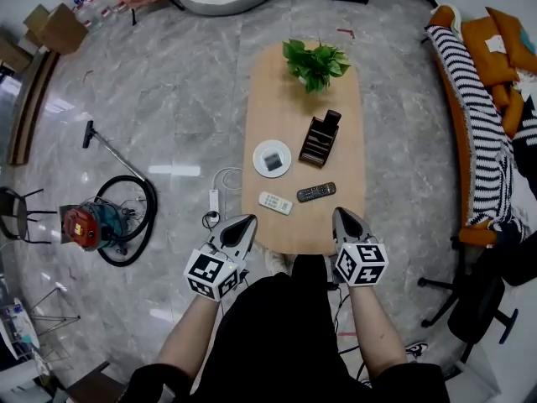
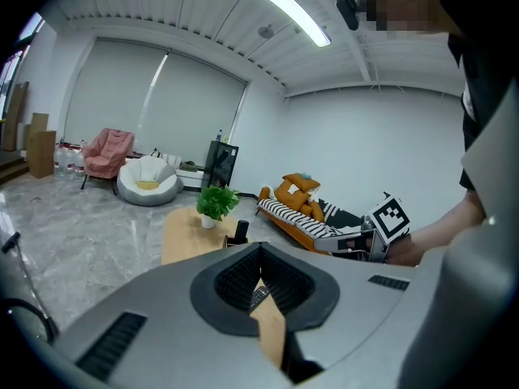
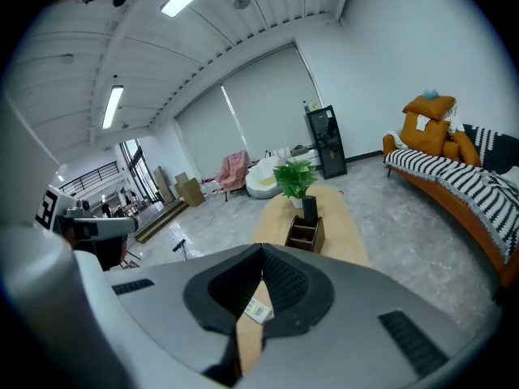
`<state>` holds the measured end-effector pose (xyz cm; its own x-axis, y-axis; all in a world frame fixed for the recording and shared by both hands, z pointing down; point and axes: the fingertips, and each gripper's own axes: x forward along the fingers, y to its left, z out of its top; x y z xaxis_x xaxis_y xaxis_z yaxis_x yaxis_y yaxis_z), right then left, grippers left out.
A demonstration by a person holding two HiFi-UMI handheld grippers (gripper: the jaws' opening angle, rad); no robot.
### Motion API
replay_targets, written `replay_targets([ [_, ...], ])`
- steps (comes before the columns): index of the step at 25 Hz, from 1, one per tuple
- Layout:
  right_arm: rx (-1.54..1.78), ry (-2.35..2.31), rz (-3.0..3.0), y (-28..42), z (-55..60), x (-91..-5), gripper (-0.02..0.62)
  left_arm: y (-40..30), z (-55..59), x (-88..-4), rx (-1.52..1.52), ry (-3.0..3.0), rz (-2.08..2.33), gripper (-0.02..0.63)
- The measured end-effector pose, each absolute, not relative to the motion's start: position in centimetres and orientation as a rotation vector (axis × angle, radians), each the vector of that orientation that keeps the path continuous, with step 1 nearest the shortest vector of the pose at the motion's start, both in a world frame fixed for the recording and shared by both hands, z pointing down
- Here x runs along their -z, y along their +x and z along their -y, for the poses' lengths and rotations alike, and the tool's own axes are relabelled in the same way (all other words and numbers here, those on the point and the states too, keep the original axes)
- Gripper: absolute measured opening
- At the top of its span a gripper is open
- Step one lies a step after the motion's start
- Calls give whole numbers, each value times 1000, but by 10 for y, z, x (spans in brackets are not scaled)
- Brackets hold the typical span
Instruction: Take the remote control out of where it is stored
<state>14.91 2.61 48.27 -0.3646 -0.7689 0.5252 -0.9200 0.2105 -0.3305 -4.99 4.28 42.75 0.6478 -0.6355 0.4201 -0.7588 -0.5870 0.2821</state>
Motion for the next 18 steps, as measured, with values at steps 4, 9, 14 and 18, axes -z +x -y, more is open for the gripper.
replay_targets([
  [4, -778, 1574, 2210, 161, -14, -487, 8, -42, -34, -434, -392, 2419, 1085, 6],
  [9, -670, 1510, 2200, 173, 10, -493, 9, -31, -18, -445, -408, 2393, 1078, 6],
  [14, -627, 1467, 2229, 185, 53, -496, 27, -20, 8, -444, -401, 2368, 1113, 6],
  [18, -631, 1394, 2219, 189, 97, -510, 85, -13, 30, -444, -401, 2347, 1132, 6],
])
